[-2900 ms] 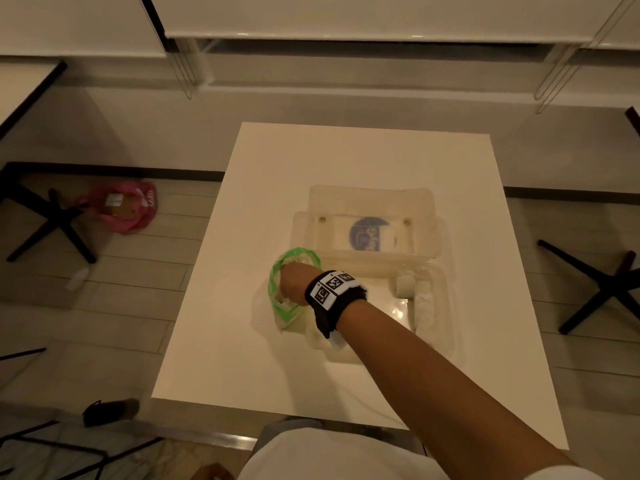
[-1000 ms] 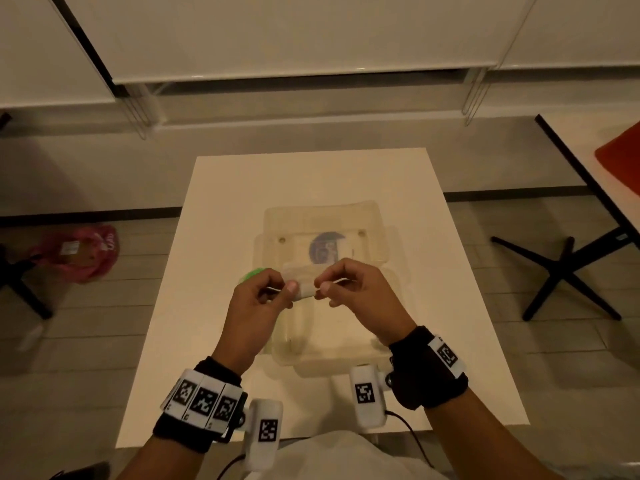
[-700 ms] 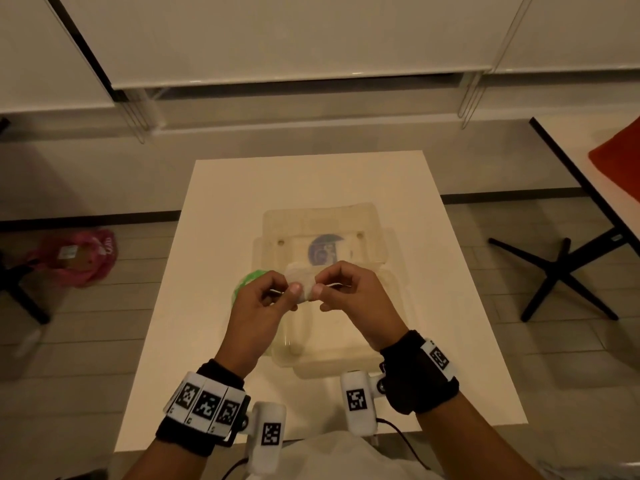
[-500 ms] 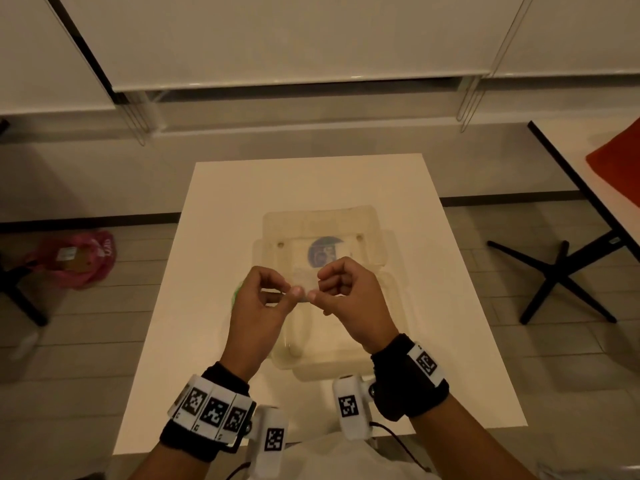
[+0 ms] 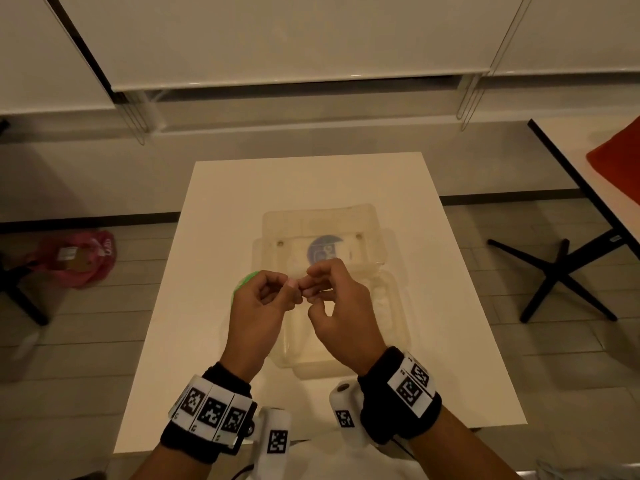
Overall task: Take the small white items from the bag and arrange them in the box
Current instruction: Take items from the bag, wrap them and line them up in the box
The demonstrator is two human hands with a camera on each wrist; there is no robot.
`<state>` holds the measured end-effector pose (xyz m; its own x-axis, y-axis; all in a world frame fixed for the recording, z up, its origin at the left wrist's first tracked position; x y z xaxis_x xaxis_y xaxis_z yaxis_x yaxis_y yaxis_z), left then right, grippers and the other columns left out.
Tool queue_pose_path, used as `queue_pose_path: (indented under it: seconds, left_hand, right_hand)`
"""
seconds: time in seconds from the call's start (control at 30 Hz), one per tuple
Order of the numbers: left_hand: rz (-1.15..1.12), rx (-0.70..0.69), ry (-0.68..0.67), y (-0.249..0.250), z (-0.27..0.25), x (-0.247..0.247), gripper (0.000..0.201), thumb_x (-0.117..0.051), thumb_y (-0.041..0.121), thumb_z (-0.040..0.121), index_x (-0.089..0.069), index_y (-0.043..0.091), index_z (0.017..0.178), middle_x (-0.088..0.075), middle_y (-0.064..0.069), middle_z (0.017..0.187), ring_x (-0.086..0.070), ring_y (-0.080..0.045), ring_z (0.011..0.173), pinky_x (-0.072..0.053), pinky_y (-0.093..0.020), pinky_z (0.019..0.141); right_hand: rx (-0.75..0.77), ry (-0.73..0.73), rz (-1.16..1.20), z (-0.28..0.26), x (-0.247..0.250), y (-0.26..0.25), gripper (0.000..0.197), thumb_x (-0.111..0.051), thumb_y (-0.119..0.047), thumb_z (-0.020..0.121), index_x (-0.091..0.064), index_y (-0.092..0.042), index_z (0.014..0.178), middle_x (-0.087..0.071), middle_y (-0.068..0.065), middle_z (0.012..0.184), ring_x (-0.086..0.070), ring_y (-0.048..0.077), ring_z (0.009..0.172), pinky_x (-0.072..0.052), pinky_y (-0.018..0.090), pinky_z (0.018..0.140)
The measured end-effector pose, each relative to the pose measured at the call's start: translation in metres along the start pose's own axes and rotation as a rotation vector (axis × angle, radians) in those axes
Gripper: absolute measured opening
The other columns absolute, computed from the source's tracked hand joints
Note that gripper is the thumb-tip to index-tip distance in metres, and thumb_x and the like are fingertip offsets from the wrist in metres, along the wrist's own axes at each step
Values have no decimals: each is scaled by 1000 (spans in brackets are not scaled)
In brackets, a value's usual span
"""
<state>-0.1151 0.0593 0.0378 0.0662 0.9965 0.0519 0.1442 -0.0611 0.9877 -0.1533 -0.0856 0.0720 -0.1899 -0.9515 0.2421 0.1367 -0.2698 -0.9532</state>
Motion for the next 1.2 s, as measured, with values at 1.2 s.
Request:
queue_pose_path:
  seconds: [1.2]
  left_hand:
    - [145, -204, -75, 31, -2, -9, 18, -73, 37, 85, -71, 22, 93, -73, 2, 98, -69, -18, 95, -56, -46, 82]
  right_hand:
    - [-83, 23, 2, 18, 29, -2, 6, -78, -20, 83, -73, -22, 80, -64, -9, 99, -61, 5, 97, -42, 13, 74]
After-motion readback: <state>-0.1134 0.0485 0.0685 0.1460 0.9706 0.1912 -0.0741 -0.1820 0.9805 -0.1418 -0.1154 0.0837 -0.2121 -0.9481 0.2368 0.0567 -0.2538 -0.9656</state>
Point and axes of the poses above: each hand's wrist, its own z-axis towards the middle knuckle, its own x-axis out of the back of the hand, y = z × x, the point moved 10 cm from there along z, towards the middle knuckle
